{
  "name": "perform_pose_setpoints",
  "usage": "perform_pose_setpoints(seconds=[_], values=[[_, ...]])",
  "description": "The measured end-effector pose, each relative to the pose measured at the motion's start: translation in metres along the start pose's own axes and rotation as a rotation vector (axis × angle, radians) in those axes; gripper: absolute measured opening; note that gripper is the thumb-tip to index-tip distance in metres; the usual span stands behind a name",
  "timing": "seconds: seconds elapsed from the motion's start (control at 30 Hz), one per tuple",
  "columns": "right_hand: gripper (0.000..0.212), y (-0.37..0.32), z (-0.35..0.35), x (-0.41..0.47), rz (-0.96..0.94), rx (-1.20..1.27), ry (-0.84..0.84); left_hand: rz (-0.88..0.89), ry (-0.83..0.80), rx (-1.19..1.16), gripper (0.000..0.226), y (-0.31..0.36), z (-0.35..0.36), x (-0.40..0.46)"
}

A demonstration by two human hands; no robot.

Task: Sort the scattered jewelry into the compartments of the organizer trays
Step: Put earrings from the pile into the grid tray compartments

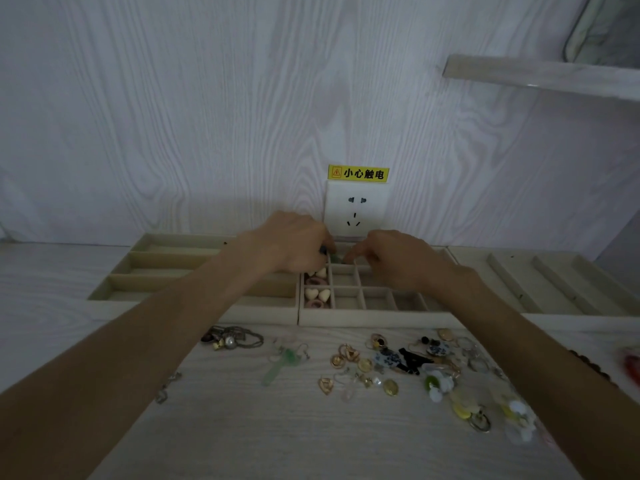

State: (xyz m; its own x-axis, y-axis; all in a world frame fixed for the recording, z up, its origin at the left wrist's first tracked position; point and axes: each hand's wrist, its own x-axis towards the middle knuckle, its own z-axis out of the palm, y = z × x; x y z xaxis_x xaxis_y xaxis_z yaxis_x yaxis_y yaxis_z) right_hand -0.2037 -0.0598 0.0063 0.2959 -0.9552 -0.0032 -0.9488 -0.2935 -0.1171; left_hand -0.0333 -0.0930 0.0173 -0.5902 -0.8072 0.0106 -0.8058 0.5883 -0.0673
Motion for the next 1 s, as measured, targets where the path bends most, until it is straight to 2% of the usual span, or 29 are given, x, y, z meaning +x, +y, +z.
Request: perform_pose_setpoints(seconds=[0.13,0.27,0.43,0.53,0.63,0.7,0.87,1.0], values=[[0.046,0.001,0.002,0.004,0.039,0.050,-0.015,0.006,-0.028,0.017,0.042,0.002,-0.001,0.003],[0.040,0.001,0.003,0.004,0.053,0.114,0.078,-0.003,0.015,0.005,0.040,0.002,-0.002,0.004],[0.035,0.000,0.005,0.003,0.070,0.209,0.078,-0.013,-0.037,-0.115,0.034,-0.002,0.002,0.001],[0.028,-0.007,-0.002,-0.009,0.084,0.244,0.204,-0.072,0.027,-0.235,0.038,-0.004,-0.008,-0.017],[0.017,-0.026,-0.008,-0.035,-0.015,0.303,0.270,-0.141,0.121,-0.316,0.023,-0.008,-0.016,-0.052],[0.012,-0.043,-0.005,-0.052,-0.076,0.335,0.234,-0.175,0.094,-0.373,0.018,-0.008,-0.017,-0.080],[0.012,-0.071,0.021,-0.066,-0.240,0.321,0.075,-0.187,-0.109,-0.401,0.021,0.008,-0.005,-0.130],[0.016,-0.082,0.030,-0.070,-0.292,0.307,0.078,-0.263,-0.124,-0.393,0.030,0.021,0.013,-0.147]])
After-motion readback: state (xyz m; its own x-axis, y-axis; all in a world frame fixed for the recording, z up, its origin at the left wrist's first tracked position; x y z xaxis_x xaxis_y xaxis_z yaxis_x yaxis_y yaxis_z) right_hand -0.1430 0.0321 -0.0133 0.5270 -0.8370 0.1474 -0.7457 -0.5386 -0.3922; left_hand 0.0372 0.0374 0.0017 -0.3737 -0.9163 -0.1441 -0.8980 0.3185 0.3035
